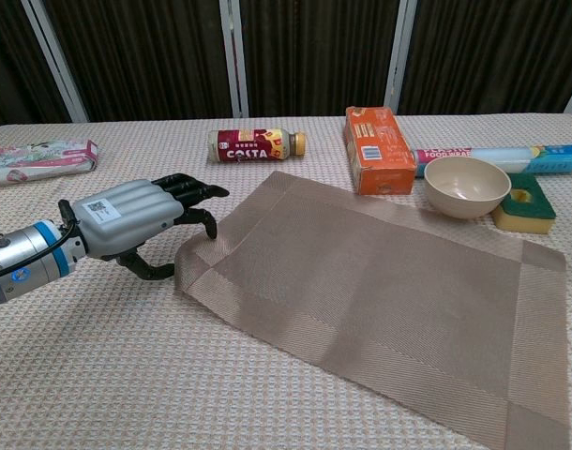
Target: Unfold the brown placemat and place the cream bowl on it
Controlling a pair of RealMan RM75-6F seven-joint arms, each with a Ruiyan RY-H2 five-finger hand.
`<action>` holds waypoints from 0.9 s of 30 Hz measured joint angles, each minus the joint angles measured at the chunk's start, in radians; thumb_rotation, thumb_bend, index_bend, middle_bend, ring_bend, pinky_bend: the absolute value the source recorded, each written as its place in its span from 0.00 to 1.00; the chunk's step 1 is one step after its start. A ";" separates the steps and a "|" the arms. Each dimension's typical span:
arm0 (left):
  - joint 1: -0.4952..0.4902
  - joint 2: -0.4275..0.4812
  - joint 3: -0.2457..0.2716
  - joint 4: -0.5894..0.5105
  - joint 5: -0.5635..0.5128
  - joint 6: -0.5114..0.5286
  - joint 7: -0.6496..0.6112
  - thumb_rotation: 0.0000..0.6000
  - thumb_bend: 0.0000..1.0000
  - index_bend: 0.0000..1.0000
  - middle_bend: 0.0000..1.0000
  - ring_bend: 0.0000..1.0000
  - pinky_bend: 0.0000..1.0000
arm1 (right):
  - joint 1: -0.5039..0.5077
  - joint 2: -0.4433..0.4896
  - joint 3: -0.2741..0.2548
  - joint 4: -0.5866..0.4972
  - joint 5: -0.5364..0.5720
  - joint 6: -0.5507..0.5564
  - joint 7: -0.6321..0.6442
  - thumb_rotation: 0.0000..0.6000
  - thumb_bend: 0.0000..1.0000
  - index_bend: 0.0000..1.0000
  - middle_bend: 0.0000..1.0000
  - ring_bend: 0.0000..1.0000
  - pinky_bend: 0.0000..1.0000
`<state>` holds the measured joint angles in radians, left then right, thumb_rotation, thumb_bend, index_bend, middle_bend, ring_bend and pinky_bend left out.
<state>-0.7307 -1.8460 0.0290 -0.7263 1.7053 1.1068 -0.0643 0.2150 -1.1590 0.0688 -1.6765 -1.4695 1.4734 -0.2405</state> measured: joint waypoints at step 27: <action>0.008 0.024 -0.008 -0.123 -0.042 0.019 0.026 1.00 0.50 0.75 0.00 0.00 0.00 | -0.023 0.022 0.005 -0.024 -0.052 0.023 0.020 1.00 0.00 0.00 0.00 0.00 0.00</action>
<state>-0.7223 -1.8219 0.0211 -0.8493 1.6633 1.1258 -0.0386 0.1922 -1.1369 0.0735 -1.7003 -1.5211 1.4963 -0.2207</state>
